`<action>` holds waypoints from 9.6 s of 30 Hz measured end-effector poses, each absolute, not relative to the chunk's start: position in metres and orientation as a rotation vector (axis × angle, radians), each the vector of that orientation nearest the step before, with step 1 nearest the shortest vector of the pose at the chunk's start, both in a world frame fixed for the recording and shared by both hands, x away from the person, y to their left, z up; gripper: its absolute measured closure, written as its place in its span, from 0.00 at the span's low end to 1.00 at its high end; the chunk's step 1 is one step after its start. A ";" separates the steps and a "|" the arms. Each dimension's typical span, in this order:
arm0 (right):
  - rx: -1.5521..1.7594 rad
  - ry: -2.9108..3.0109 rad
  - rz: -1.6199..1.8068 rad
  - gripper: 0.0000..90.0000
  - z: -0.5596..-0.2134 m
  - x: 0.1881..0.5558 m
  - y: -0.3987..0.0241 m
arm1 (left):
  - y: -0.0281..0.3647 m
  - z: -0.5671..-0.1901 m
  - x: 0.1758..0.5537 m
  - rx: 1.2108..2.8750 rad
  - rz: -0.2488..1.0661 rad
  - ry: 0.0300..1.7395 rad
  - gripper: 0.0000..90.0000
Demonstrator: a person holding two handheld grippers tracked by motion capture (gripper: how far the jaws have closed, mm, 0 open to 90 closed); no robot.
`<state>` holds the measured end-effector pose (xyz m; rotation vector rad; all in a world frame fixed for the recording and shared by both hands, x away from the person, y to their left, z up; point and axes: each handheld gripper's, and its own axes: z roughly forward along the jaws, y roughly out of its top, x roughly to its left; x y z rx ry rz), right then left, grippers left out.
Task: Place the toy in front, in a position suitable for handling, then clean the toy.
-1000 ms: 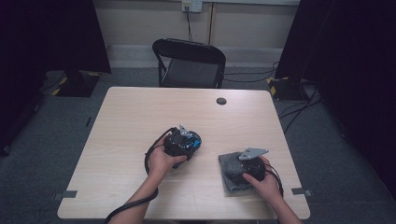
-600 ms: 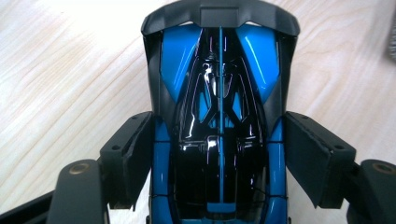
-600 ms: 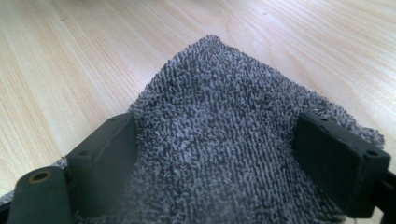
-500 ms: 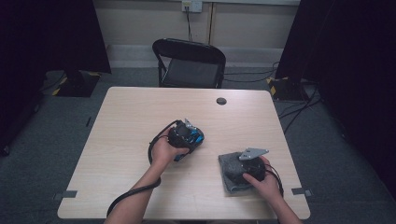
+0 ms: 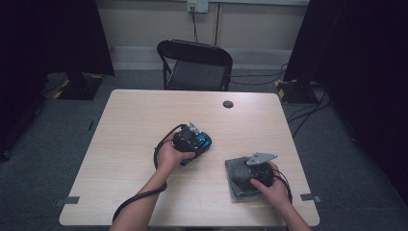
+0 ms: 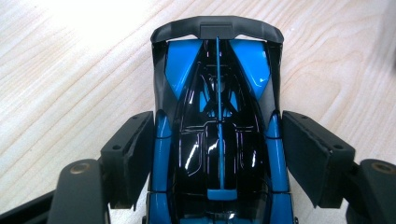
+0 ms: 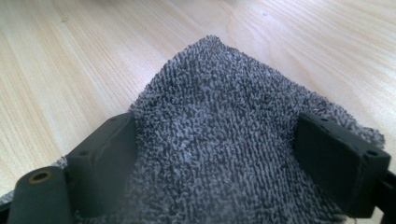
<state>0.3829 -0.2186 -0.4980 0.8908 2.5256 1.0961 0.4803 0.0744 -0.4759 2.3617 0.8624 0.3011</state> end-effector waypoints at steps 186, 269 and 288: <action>1.171 2.454 1.035 0.86 -0.475 0.399 -0.227 | 0.139 -0.505 0.432 2.211 0.309 0.801 0.12; 1.034 2.499 1.178 0.86 -0.444 0.399 -0.189 | 0.139 -0.505 0.432 2.213 0.313 0.800 0.12; 0.741 2.666 1.080 0.86 -0.440 0.402 -0.104 | 0.139 -0.506 0.431 2.205 0.314 0.806 0.11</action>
